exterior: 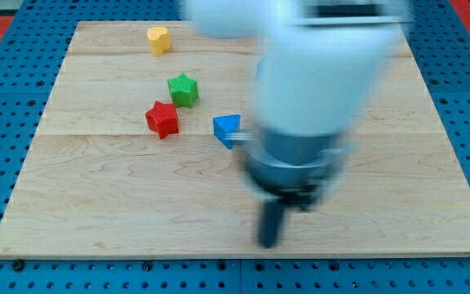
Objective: Push the green star to the right top right of the blue triangle
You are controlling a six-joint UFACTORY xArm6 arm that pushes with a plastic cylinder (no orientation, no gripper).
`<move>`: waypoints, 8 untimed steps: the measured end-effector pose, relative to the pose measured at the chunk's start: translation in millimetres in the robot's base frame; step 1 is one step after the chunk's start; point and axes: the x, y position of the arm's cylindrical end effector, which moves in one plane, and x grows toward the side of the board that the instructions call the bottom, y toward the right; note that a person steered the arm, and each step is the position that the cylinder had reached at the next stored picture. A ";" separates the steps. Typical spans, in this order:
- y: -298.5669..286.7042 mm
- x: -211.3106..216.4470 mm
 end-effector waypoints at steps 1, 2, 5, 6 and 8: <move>-112.5 -36.6; -155.2 -144.7; -85.6 -249.7; -88.7 -235.5; -25.2 -248.1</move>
